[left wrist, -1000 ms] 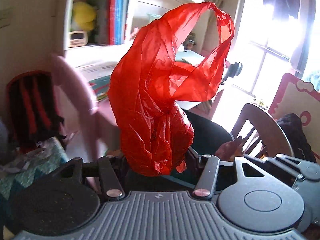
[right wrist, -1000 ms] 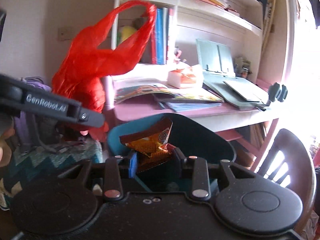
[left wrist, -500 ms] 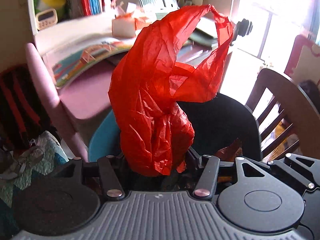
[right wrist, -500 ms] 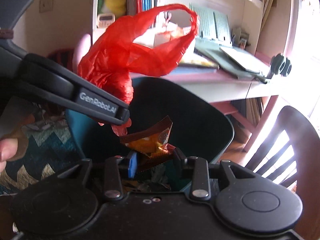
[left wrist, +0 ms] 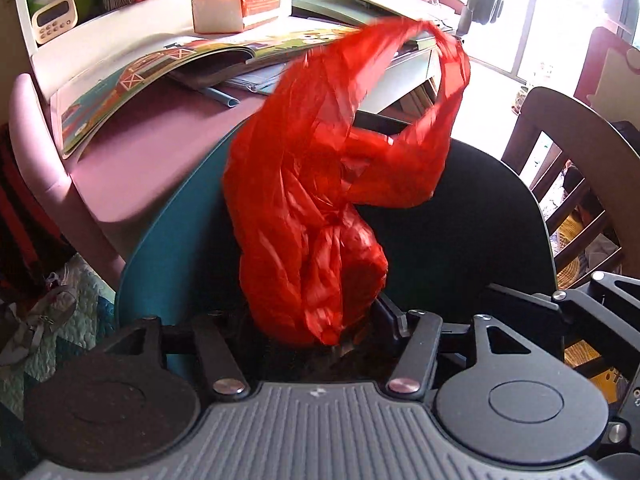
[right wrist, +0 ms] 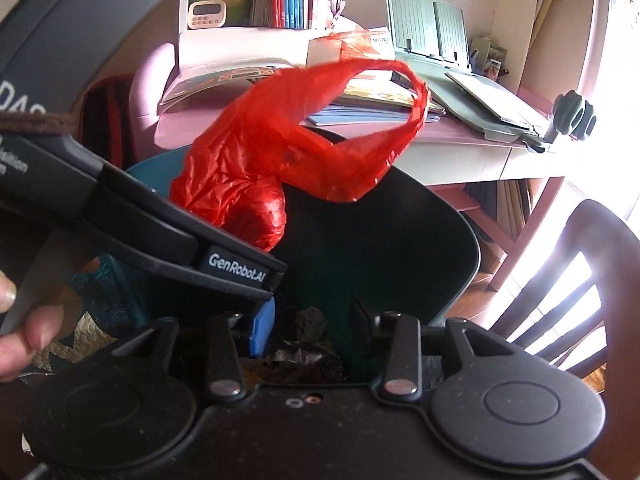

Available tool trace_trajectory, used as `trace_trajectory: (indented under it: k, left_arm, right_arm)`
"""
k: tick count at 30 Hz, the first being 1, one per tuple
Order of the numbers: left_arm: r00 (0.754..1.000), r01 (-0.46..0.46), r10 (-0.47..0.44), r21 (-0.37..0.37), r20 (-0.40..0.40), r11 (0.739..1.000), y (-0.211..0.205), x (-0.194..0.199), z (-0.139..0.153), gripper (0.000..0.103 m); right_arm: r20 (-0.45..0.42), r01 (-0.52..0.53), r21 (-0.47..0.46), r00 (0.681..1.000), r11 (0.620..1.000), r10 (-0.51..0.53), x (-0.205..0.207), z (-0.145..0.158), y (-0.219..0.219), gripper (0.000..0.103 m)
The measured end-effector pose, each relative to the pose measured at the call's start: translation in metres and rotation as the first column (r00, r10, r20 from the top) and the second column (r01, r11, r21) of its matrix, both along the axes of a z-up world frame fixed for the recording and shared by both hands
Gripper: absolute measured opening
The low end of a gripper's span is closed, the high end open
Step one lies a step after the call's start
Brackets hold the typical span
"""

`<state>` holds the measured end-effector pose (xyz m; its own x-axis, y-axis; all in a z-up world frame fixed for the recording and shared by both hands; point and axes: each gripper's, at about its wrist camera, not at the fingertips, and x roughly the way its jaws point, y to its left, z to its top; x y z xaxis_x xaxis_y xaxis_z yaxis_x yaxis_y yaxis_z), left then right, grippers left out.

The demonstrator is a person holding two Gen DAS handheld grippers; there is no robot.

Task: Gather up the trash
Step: 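Open the right tool to drop the wrapper while the left drops the red bag, then move both tools back down to the trash under the chair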

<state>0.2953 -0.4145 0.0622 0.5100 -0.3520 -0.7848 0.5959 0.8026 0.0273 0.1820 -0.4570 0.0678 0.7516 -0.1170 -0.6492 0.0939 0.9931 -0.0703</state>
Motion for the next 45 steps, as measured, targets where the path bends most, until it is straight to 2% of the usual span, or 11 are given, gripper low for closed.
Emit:
trace_trajectory:
  k: [2, 4, 7, 12, 19, 27, 33, 40, 45]
  left_arm:
    - [1.0, 0.001, -0.001, -0.013, 0.005, 1.0, 0.002, -0.001, 0.001, 0.074]
    - [1.0, 0.008, -0.007, -0.033, 0.015, 0.999, 0.004, -0.003, 0.003, 0.077]
    - [1.0, 0.007, -0.006, -0.042, 0.023, 0.999, 0.007, -0.008, 0.007, 0.078]
    - [0.999, 0.013, -0.011, -0.056, 0.045, 0.998, 0.016, -0.02, 0.017, 0.078]
    - [0.997, 0.0, 0.008, -0.097, 0.083, 0.995, 0.047, -0.041, 0.04, 0.078]
    - [0.991, -0.043, 0.059, -0.133, 0.121, 0.99, 0.103, -0.069, 0.063, 0.078]
    - [0.985, -0.087, 0.107, -0.145, 0.136, 0.986, 0.154, -0.09, 0.07, 0.078]
    - [0.975, -0.153, 0.171, -0.13, 0.139, 0.98, 0.223, -0.115, 0.063, 0.078]
    - [0.965, -0.223, 0.236, -0.118, 0.115, 0.968, 0.278, -0.124, 0.043, 0.079]
  right_arm:
    - [0.0, 0.0, 0.002, 1.0, 1.0, 0.0, -0.001, 0.001, -0.001, 0.043]
    - [0.0, 0.003, 0.003, 1.0, 1.0, -0.003, 0.001, 0.002, -0.002, 0.045]
    - [0.009, 0.006, 0.008, 1.0, 1.0, -0.006, -0.002, 0.004, -0.003, 0.05]
    - [0.032, 0.005, 0.019, 0.999, 1.0, -0.005, -0.012, 0.015, 0.0, 0.052]
    - [0.066, -0.032, 0.019, 0.997, 0.999, 0.031, -0.029, 0.034, 0.018, 0.057]
    - [0.1, -0.095, 0.019, 0.991, 0.995, 0.093, -0.053, 0.056, 0.056, 0.058]
    - [0.114, -0.168, 0.049, 0.98, 0.985, 0.162, -0.061, 0.063, 0.09, 0.059]
    - [0.098, -0.284, 0.087, 0.956, 0.955, 0.275, -0.061, 0.054, 0.141, 0.059]
    - [0.055, -0.36, 0.096, 0.933, 0.928, 0.356, -0.054, 0.034, 0.18, 0.059]
